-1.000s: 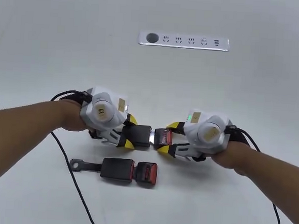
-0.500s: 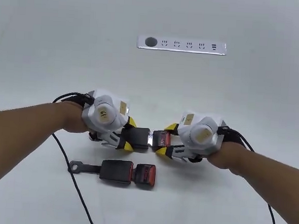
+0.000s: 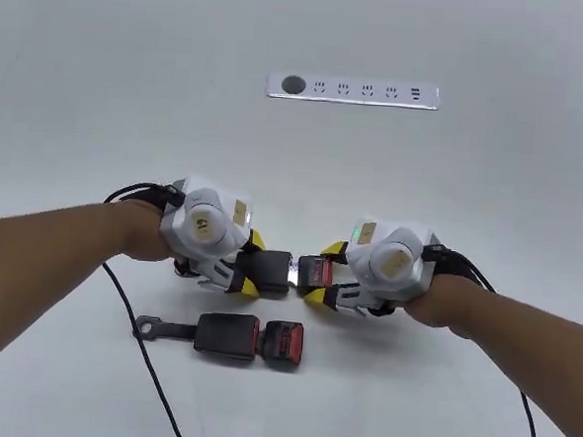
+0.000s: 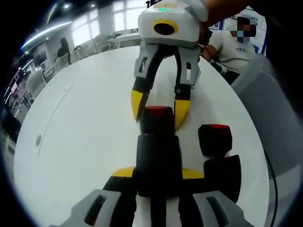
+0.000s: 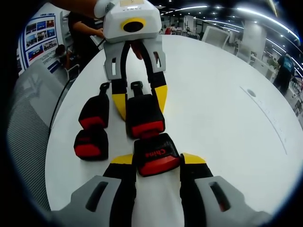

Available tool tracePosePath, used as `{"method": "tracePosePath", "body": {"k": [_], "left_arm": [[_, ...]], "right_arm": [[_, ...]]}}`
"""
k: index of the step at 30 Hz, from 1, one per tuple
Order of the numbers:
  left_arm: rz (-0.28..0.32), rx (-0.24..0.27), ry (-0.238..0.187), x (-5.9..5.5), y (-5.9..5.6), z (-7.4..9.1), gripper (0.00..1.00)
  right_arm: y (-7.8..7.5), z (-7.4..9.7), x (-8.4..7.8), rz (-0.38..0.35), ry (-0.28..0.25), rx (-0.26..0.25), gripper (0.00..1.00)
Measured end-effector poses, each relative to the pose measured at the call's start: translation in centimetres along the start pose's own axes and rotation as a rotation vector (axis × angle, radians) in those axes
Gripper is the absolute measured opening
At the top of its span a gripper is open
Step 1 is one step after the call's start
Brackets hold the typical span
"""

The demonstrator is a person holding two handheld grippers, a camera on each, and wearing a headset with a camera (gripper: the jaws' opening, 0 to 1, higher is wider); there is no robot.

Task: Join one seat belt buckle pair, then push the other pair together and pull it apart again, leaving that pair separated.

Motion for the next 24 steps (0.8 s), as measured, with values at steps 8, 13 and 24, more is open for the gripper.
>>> {"method": "tracePosePath", "body": {"k": [8, 13, 24], "left_arm": [[0.004, 0.005, 0.009, 0.1, -0.2, 0.1, 0.34], [0.007, 0.008, 0.011, 0.0, -0.1, 0.1, 0.34], [0.007, 0.007, 0.023, 0.2, -0.2, 0.2, 0.34]], "right_arm": [[-0.4, 0.5, -0.7, -0.008, 0.003, -0.005, 0.35], [-0.5, 0.9, -1.5, -0.009, -0.005, -0.007, 0.35], [-1.1, 2.8, -3.0, -0.008, -0.011, -0.008, 0.34]]}}
Point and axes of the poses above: the centre of the closed fingertips' face, and the gripper's own axes: z roughly backward along the fingers, y roughly to its left, x roughly out of its top, the point moved 2 cm from there along z, roughly backward along the fingers, and after that the axes turned 4 degrees about x, right-handed, at the moved point
